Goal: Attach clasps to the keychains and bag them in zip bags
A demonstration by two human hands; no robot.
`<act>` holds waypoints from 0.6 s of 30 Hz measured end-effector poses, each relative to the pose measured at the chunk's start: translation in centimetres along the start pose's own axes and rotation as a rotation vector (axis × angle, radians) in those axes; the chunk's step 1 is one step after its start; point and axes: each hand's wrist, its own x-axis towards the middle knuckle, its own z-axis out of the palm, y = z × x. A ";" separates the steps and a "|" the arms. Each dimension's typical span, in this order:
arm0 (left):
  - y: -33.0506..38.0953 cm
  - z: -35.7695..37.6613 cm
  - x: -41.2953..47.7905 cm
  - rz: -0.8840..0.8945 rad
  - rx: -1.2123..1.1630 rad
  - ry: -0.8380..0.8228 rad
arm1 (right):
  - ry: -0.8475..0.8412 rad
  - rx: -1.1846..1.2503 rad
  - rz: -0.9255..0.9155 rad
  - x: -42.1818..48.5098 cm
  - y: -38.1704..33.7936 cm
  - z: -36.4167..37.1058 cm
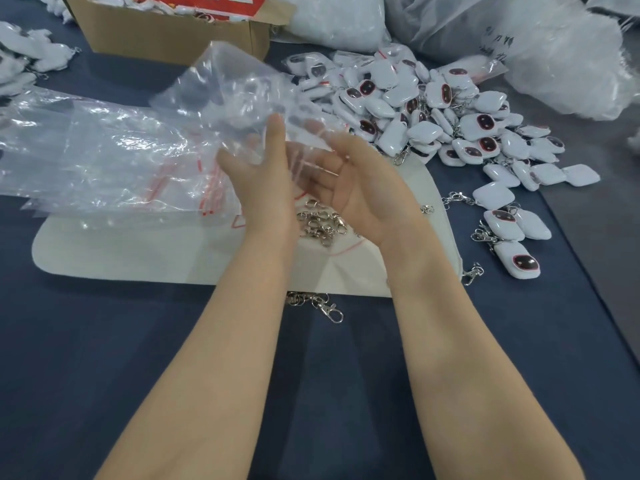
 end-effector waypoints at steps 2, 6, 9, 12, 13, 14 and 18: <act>0.7 -0.4 -0.5 0.278 0.149 0.112 | 0.021 -0.027 -0.023 0.3 0.0 -0.4; 0.9 -0.7 -0.8 1.028 0.524 0.216 | 0.156 -0.221 0.027 0.4 0.3 -1.0; 0.1 0.3 -1.5 1.031 0.662 -0.163 | 0.139 -0.391 0.079 0.4 0.9 -0.7; -1.3 0.3 -1.2 0.820 0.891 -0.409 | 0.172 -0.535 0.041 0.5 1.1 -0.8; -1.8 0.2 -0.8 0.782 0.943 -0.411 | 0.216 -0.666 0.001 0.7 1.1 -1.1; -2.1 0.0 -0.4 0.749 0.982 -0.392 | 0.281 -0.799 -0.053 1.0 1.1 -1.5; -2.9 -0.2 0.4 0.702 1.066 -0.313 | 0.542 -1.130 -0.310 1.4 1.2 -2.5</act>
